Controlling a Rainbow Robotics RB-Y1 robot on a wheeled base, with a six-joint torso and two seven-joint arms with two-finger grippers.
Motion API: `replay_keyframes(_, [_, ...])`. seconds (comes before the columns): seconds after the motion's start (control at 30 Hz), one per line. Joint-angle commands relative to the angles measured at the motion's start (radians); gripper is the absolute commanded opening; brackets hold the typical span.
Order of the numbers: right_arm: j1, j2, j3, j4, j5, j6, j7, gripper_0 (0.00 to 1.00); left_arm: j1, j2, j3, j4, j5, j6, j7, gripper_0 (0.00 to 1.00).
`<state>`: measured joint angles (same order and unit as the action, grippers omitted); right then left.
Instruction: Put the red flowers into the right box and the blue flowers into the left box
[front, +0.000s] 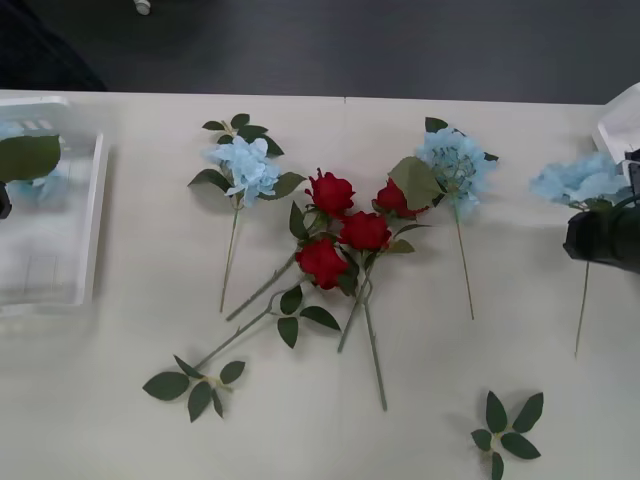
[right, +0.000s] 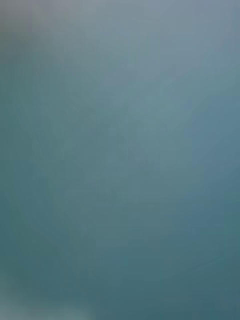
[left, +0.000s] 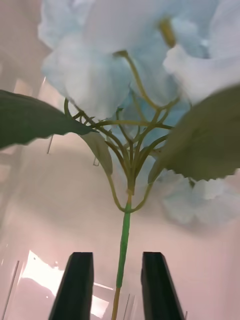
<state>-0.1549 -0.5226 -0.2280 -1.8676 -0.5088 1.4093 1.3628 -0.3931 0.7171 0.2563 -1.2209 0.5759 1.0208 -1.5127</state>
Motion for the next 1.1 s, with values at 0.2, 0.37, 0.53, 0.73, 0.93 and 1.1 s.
replay_keyframes(0.2, [0.000,-0.036,-0.070,-0.070,-0.229,-0.199,0.041,0.00,-0.026,0.018,0.101,-0.152,0.041,0.185,-0.099,1.00])
replay_keyframes(0.37, [0.001,-0.093,-0.037,-0.070,-0.384,-0.328,0.058,0.00,-0.018,0.018,0.184,-0.284,0.154,0.366,-0.106,1.00])
replay_keyframes(0.53, [0.000,-0.224,0.081,-0.070,-0.517,-0.498,0.076,0.00,0.056,0.018,0.233,-0.381,0.361,0.389,-0.126,1.00])
replay_keyframes(0.73, [-0.014,-0.402,0.253,-0.091,-0.708,-0.754,0.099,0.00,0.142,-0.008,0.250,-0.456,0.570,0.378,-0.279,1.00])
replay_keyframes(0.93, [-0.051,-0.448,0.300,-0.177,-0.744,-0.803,0.125,0.00,0.200,-0.123,0.302,-0.508,0.717,0.378,-0.555,1.00])
replay_keyframes(1.1, [-0.078,-0.450,0.331,-0.281,-0.728,-0.813,0.154,0.00,0.241,-0.211,0.307,-0.520,0.820,0.389,-0.828,1.00])
